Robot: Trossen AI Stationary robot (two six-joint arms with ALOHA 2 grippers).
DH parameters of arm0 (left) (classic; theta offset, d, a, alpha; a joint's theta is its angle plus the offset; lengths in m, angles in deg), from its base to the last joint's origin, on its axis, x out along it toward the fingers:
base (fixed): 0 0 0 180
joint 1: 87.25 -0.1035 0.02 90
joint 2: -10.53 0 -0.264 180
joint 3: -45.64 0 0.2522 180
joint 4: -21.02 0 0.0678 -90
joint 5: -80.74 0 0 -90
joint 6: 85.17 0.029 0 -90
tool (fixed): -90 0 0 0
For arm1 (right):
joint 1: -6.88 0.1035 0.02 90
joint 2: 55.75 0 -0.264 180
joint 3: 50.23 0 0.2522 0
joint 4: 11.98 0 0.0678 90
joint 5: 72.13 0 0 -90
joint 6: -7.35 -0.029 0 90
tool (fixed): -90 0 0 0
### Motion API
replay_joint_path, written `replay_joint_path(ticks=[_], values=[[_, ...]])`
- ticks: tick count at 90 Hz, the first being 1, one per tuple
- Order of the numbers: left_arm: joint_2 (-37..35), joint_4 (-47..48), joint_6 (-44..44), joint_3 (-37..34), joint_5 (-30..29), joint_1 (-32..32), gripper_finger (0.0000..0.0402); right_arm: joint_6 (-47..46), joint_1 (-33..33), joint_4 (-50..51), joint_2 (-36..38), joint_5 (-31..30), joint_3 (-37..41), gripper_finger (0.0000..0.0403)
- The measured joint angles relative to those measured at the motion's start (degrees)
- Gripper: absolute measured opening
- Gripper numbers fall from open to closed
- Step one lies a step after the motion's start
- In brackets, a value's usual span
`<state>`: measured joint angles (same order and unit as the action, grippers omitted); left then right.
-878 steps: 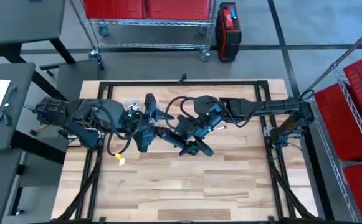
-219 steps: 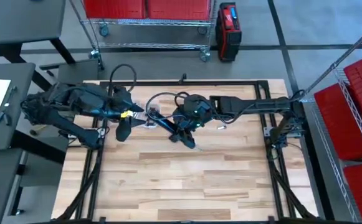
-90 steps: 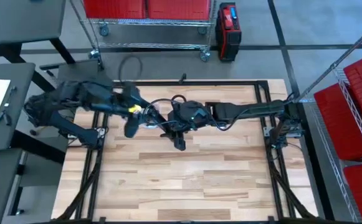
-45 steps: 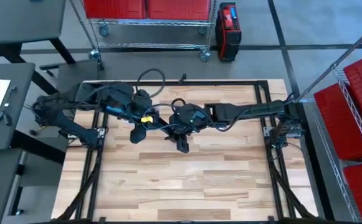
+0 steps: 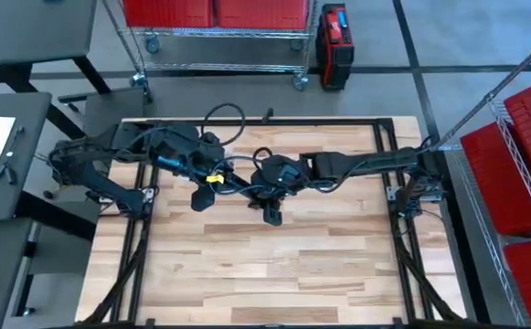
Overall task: Insert battery
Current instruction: Close the flashlight battery compartment
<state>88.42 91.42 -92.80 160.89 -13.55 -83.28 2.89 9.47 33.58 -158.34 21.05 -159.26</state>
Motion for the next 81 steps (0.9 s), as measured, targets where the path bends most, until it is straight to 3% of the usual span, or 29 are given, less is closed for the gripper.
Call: replay_joint_path(ticks=[54, 81], values=[[1.0, 0.83, 1.58, 0.09, 0.78, 0.0, 0.0137, -0.03, 0.02, 1.56, 0.0, 0.15, 0.0, 0.0132], [2.73, 1.88, 3.03, 0.13, 3.43, -0.06, 0.0136, -1.27, -1.04, 2.37, -0.02, 7.58, 0.13, 0.0132]])
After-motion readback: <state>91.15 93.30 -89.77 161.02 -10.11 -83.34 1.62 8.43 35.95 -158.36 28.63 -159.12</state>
